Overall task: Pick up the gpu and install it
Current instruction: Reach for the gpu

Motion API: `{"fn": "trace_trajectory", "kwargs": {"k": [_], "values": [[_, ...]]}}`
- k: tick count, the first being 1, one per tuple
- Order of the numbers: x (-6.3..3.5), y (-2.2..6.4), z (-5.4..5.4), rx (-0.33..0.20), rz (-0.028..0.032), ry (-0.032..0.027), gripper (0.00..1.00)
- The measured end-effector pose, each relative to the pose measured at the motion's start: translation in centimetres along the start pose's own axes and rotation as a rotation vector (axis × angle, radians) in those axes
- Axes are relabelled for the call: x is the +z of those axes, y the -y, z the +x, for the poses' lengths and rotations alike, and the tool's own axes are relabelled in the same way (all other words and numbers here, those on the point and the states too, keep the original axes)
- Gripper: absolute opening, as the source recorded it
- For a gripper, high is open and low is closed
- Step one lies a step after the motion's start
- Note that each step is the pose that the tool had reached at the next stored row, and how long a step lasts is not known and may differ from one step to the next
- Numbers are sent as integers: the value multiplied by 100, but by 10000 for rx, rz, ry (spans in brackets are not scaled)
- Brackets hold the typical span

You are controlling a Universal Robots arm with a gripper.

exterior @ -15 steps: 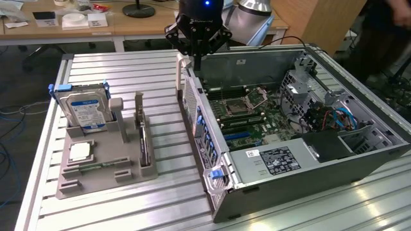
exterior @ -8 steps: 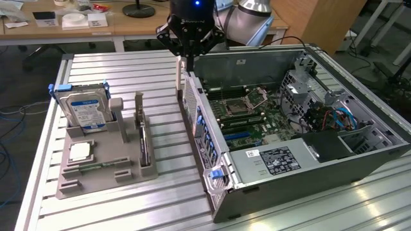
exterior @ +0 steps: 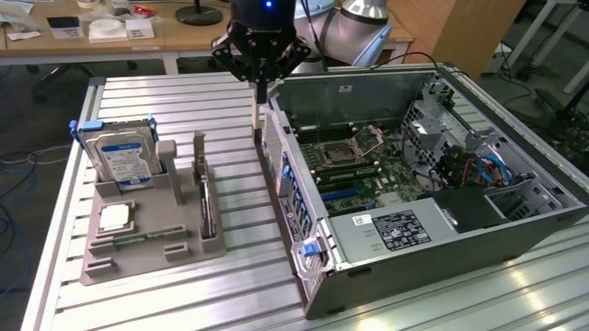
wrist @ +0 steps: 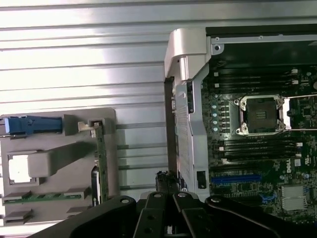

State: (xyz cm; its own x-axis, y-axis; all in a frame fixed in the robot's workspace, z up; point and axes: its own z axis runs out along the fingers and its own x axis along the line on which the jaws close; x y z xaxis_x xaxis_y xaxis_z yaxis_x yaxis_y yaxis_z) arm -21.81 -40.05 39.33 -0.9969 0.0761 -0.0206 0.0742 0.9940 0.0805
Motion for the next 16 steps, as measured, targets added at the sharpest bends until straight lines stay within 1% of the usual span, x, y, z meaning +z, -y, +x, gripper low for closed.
{"fn": "trace_trajectory", "kwargs": {"k": [11, 16], "values": [[-6, 23, 224, 0, 0, -1, 11], [-10, 38, 348, -1, 0, -1, 11]]}}
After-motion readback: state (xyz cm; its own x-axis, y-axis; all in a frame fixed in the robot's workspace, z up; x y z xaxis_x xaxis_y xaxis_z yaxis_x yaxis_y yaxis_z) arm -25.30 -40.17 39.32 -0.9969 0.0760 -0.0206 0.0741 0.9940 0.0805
